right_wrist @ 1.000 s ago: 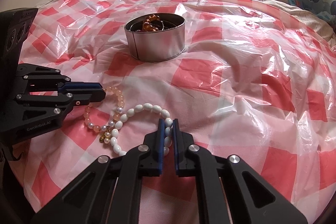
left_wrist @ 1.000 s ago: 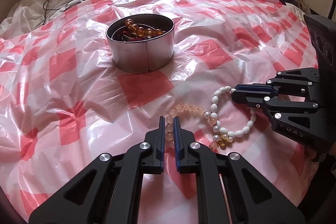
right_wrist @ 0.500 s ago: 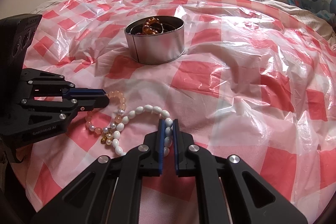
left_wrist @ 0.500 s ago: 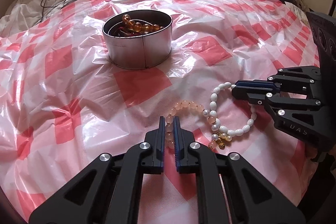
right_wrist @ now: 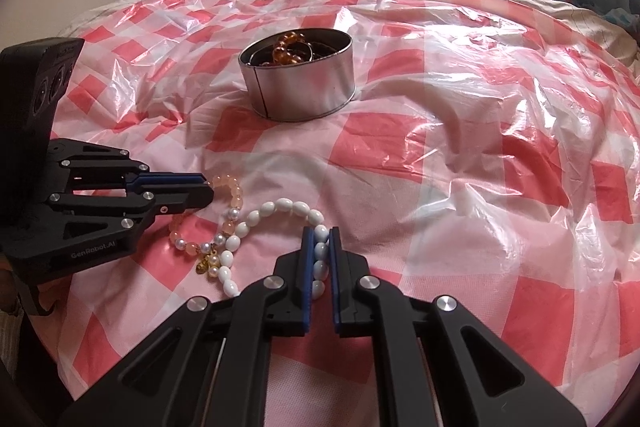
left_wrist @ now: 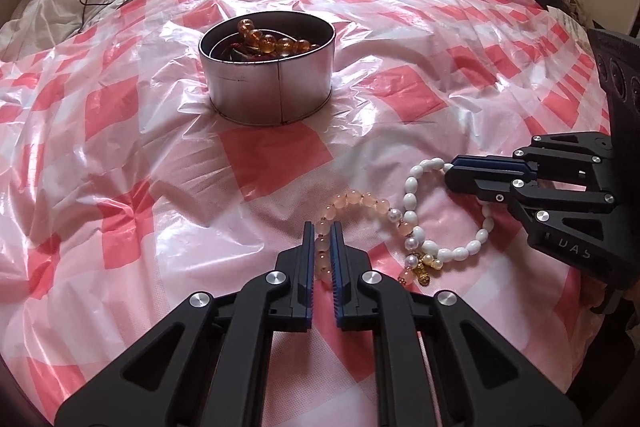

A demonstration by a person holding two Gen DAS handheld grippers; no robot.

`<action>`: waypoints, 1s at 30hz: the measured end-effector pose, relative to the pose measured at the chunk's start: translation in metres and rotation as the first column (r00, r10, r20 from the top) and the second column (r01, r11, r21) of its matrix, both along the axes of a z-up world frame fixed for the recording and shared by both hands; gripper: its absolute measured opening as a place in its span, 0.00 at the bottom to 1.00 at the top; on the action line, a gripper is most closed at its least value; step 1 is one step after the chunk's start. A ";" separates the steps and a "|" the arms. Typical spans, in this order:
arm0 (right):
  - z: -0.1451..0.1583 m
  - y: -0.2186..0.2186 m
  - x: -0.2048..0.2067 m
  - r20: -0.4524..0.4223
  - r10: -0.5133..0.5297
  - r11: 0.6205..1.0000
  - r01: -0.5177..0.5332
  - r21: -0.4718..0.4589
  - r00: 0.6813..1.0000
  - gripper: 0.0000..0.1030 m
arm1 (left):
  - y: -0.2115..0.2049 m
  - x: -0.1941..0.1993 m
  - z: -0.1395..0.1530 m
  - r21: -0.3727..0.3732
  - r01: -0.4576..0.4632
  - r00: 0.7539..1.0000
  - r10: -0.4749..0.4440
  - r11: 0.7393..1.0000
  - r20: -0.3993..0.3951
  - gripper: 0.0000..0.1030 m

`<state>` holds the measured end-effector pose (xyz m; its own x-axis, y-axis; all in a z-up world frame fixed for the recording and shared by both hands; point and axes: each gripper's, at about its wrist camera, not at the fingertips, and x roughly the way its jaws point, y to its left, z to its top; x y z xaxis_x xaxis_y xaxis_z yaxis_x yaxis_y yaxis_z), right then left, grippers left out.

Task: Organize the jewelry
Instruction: 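Grasp the pink bead bracelet with the left tool while the right tool grasps the white bracelet, then carry both bracelets over the silver tin and open both tools to drop them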

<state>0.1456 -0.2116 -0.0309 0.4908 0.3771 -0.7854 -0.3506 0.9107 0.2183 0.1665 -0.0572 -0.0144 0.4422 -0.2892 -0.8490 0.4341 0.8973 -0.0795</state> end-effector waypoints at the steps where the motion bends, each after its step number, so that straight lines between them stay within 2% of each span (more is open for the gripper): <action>1: 0.002 -0.004 0.001 0.000 -0.010 0.999 0.010 0.035 1.000 0.08 | 0.001 0.000 0.004 -0.022 0.000 1.000 0.000 1.000 0.007 0.07; 5: 0.016 -0.027 0.003 0.013 -0.054 0.979 0.050 0.200 0.998 0.08 | 0.011 0.000 0.027 -0.117 -0.004 0.999 0.008 0.993 0.038 0.07; 10: 0.033 -0.053 0.005 0.037 -0.093 0.907 0.070 0.415 0.995 0.08 | 0.020 0.005 0.048 -0.185 0.000 0.999 0.009 0.983 0.051 0.07; 12: 0.038 -0.060 0.007 0.039 -0.107 0.883 0.076 0.464 0.994 0.08 | 0.022 0.008 0.055 -0.204 -0.002 0.998 0.014 0.979 0.055 0.06; 18: 0.052 -0.066 0.018 0.055 -0.124 0.843 0.077 0.533 0.991 0.08 | 0.023 0.016 0.073 -0.239 0.008 0.998 0.009 0.971 0.069 0.07; 24: 0.072 -0.061 0.044 0.089 -0.139 0.782 0.055 0.621 0.986 0.08 | 0.021 0.033 0.101 -0.249 0.028 0.992 0.003 0.968 0.125 0.07; 30: 0.082 -0.043 0.080 0.114 -0.120 0.768 0.019 0.640 0.986 0.08 | 0.021 0.054 0.120 -0.269 0.017 0.985 0.029 0.963 0.169 0.07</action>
<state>0.2256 -0.2549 0.0514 0.6202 0.7253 -0.2990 -0.3644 0.6038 0.7090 0.2209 -0.0358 0.1056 0.5757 -0.4926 -0.6526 0.4569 0.8557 -0.2429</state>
